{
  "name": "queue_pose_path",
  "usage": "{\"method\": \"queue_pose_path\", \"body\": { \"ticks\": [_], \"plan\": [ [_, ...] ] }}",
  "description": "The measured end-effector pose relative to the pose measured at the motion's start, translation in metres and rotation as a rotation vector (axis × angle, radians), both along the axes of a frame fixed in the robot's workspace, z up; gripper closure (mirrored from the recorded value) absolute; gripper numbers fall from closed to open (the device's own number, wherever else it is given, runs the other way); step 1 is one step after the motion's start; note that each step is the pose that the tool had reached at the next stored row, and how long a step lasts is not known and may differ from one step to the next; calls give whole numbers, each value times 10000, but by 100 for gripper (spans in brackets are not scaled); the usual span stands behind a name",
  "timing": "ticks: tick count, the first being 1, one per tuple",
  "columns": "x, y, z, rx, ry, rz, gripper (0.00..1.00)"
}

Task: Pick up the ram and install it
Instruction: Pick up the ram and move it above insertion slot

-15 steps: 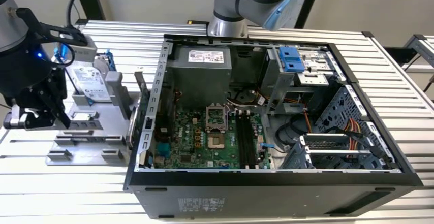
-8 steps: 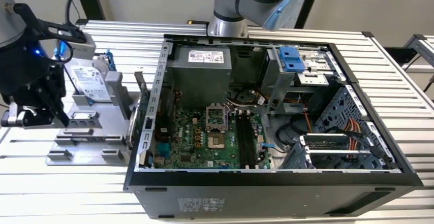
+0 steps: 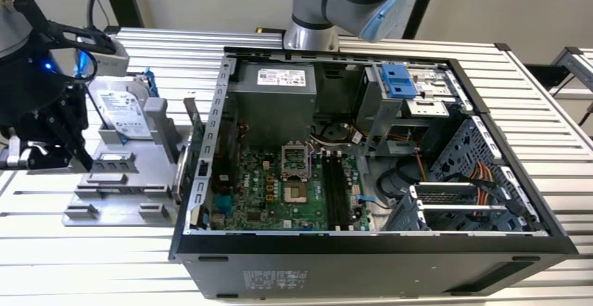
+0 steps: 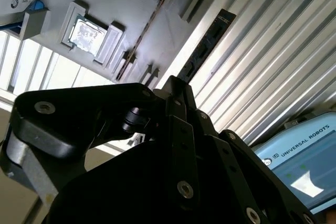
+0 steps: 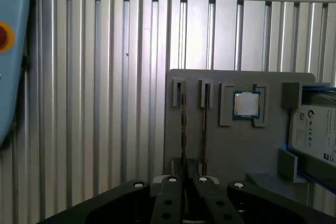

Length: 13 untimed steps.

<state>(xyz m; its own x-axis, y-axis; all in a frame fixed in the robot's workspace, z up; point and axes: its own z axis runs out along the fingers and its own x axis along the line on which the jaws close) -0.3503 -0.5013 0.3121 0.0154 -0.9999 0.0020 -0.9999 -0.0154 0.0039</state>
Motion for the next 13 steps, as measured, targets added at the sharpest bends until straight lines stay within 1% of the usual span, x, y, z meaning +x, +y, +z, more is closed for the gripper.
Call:
{"method": "queue_pose_path", "body": {
  "ticks": [13],
  "plan": [
    [0,0,99,1,0,0,100]
  ]
}}
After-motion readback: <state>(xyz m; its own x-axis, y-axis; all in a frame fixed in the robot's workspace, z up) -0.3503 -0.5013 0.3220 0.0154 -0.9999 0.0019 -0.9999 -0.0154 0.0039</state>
